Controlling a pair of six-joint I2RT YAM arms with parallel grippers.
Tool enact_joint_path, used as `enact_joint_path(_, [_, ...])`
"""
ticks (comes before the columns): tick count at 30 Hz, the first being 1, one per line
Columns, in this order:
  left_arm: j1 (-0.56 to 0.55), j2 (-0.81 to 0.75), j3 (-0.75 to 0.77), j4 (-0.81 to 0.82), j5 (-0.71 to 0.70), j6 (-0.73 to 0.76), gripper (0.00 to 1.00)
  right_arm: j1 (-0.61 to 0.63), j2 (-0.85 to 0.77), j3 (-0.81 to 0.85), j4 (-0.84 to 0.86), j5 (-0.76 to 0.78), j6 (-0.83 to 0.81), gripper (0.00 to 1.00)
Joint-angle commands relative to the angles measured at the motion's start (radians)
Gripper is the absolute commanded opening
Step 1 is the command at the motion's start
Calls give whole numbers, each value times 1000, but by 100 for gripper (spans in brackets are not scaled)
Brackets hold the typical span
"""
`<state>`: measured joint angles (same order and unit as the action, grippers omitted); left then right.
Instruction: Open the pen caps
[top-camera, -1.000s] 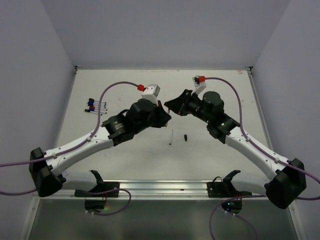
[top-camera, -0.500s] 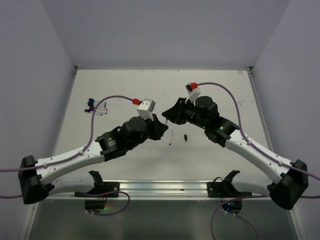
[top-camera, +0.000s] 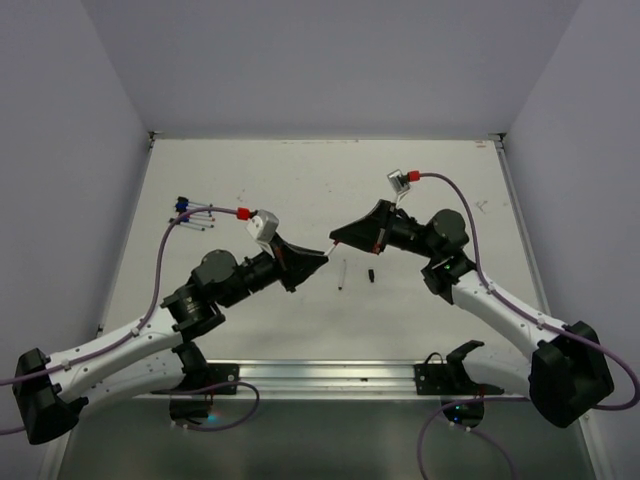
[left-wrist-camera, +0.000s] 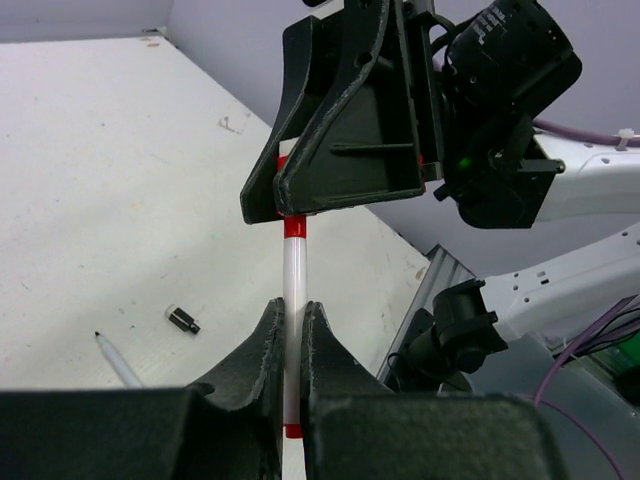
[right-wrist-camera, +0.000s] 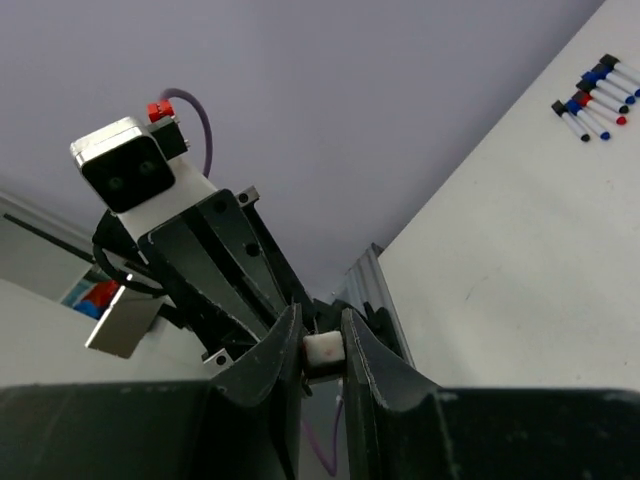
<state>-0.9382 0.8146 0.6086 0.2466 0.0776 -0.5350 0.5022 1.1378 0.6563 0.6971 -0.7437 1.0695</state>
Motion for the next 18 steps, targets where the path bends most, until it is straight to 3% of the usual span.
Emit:
enact_joint_path(1, [-17, 3, 40, 39, 59, -68, 0, -94, -7, -34, 142, 191, -25, 0])
enact_joint_path(3, [-34, 90, 133, -89, -5, -82, 0, -90, -61, -20, 5, 279, -89, 0])
enact_joint_path(6, [-175, 214, 272, -183, -152, -37, 0, -71, -122, 17, -175, 407, -203, 0])
enact_joint_path(8, [-211, 306, 333, -245, -173, -42, 0, -48, -154, 37, -264, 501, -262, 0])
enact_joint_path(13, [-247, 415, 350, -285, -202, -106, 0, 10, -196, 95, -479, 782, -344, 0])
enact_joint_path(18, [-248, 429, 355, -352, -295, -111, 0, 10, -182, 111, -527, 805, -355, 0])
